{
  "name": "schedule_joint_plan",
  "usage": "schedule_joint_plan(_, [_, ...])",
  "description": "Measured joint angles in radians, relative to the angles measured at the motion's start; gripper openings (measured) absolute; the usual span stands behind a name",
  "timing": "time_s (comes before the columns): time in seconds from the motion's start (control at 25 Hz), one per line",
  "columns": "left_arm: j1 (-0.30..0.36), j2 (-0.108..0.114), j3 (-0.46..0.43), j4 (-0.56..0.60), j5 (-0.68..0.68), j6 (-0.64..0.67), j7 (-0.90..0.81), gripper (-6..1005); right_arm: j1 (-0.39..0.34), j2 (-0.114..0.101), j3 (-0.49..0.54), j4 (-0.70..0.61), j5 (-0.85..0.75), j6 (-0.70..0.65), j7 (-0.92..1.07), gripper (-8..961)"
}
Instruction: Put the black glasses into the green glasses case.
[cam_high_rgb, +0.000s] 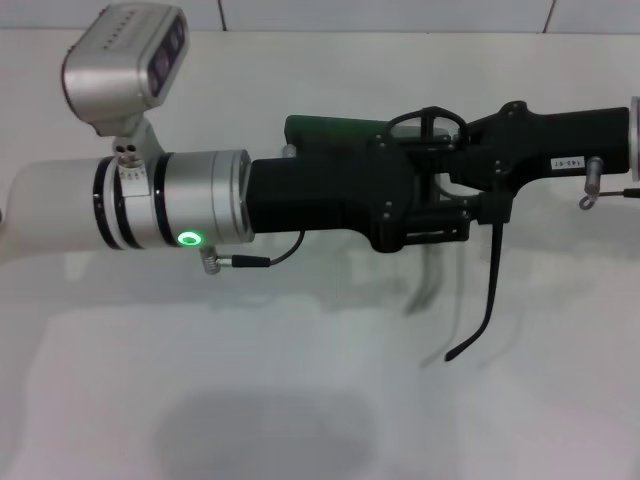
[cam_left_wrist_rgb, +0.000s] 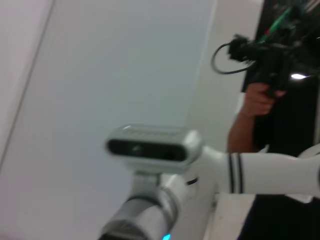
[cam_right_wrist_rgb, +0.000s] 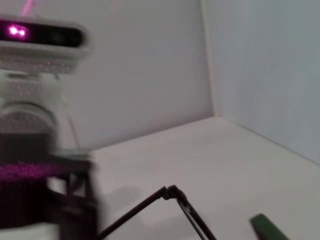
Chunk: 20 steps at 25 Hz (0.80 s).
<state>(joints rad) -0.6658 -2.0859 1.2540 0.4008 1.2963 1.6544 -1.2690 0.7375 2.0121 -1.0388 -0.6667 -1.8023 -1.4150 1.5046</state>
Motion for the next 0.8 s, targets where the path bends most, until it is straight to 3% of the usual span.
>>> schedule_joint_plan(0.8, [0.011,0.002,-0.005,0.007,0.002,-0.022,-0.016,590,0.014,-0.015,-0.001,0.019,-0.007,-0.106,0.052,67])
